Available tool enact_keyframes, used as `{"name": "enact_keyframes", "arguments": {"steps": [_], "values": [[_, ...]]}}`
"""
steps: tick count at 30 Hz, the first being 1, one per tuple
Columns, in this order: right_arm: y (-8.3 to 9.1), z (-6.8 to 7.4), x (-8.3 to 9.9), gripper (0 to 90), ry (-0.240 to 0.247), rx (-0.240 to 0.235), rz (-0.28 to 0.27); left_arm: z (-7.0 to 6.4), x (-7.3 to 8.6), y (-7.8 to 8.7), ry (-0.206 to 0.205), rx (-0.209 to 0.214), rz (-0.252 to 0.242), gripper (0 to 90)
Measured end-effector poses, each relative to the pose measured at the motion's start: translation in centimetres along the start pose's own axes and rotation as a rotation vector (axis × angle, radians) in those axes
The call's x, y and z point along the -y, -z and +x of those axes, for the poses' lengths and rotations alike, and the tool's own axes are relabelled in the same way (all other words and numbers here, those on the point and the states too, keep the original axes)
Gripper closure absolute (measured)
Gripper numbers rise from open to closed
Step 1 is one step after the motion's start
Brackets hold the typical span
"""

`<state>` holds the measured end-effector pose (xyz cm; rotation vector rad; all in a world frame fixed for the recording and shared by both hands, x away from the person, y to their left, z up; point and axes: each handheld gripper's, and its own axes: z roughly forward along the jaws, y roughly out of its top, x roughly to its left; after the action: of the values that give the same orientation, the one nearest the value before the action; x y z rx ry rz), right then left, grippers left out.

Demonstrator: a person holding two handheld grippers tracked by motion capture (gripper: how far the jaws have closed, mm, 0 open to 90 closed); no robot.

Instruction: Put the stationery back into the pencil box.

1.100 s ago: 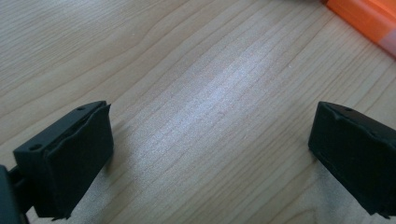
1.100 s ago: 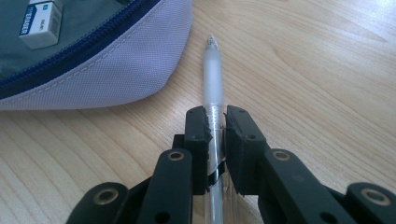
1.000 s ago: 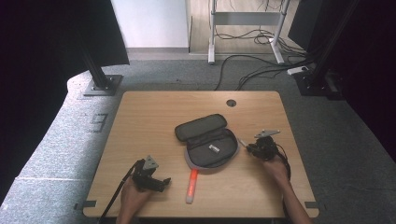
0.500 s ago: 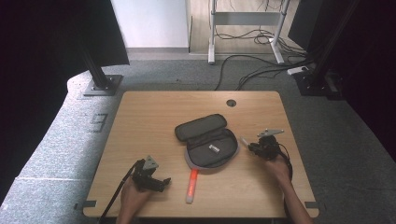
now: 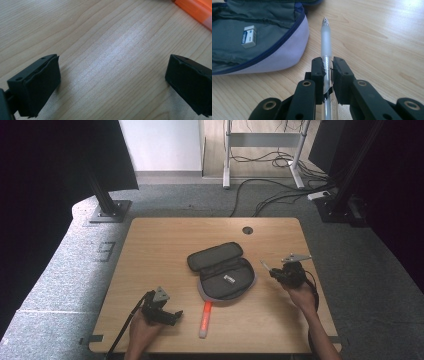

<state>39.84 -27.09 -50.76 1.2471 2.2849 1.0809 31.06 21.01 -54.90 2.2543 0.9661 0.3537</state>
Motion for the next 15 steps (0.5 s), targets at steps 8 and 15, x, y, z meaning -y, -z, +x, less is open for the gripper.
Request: {"name": "enact_keyframes", "arguments": {"steps": [8, 15], "values": [[0.6, 0.2, -0.9, 78.5, 0.01, -0.006, -0.013, 0.0, 0.0, 0.0, 0.0, 0.0, 0.0, 0.0], [1.1, 0.6, -1.6, 78.5, 0.019, -0.01, -0.028, 0.0, 0.0, 0.0, 0.0, 0.0, 0.0, 0.0]]}}
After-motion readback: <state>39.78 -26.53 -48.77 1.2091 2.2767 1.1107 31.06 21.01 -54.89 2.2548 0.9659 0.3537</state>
